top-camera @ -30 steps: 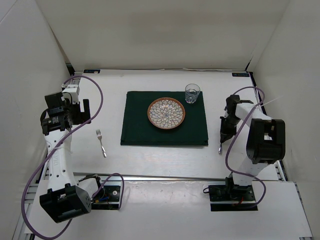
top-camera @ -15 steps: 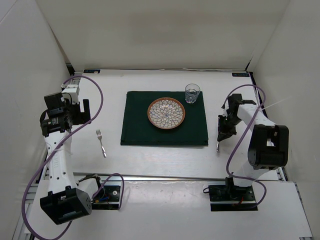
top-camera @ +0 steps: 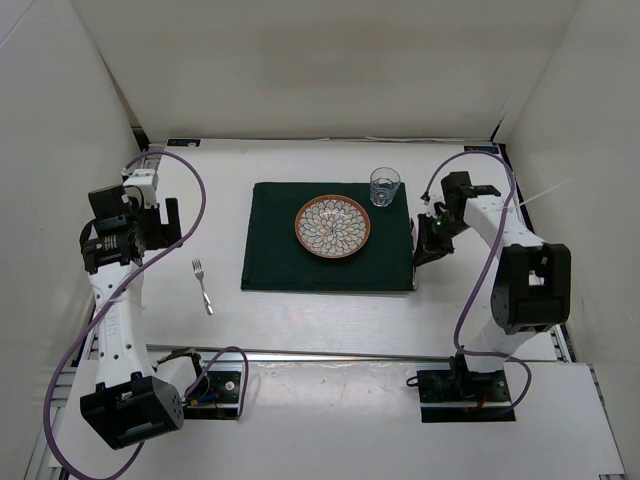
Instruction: Set the dinner table for one person
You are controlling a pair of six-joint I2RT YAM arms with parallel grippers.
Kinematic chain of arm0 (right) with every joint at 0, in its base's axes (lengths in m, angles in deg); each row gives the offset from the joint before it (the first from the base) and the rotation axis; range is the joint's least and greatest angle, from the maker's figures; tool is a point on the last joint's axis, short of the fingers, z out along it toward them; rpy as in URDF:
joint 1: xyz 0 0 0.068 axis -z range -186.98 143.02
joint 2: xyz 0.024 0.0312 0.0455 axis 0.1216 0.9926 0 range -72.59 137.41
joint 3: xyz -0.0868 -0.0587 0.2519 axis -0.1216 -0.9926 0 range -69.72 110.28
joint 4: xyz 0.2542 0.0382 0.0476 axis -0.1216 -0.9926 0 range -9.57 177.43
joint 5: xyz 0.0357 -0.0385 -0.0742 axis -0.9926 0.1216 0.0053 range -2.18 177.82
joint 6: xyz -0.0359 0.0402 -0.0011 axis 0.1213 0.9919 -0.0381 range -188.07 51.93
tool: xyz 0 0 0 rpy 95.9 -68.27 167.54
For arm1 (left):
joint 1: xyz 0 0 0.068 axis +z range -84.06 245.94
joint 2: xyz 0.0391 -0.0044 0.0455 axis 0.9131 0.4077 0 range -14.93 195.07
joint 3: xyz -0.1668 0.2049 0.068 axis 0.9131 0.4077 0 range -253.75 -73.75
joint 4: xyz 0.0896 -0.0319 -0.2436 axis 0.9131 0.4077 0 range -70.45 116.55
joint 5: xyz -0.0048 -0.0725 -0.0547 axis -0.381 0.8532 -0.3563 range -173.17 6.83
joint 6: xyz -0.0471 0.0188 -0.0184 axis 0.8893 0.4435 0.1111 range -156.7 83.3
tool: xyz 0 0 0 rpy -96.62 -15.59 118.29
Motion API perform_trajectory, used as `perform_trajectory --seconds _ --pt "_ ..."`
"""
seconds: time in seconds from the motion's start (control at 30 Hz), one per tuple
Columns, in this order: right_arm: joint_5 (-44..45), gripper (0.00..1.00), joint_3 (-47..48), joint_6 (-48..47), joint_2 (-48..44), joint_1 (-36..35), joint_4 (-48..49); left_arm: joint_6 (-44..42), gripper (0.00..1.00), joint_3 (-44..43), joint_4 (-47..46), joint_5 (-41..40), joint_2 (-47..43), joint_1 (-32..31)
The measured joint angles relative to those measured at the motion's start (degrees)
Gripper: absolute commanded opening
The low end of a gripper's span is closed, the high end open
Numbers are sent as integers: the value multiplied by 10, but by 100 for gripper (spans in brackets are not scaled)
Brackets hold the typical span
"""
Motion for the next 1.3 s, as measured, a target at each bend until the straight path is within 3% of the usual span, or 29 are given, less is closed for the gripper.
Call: perform_trajectory --seconds 0.43,1.3 --pt "-58 0 71 -3 109 -25 9 2 100 2 0 0 -14 0" --pt "-44 0 174 7 234 -27 26 2 100 16 1 0 -25 0"
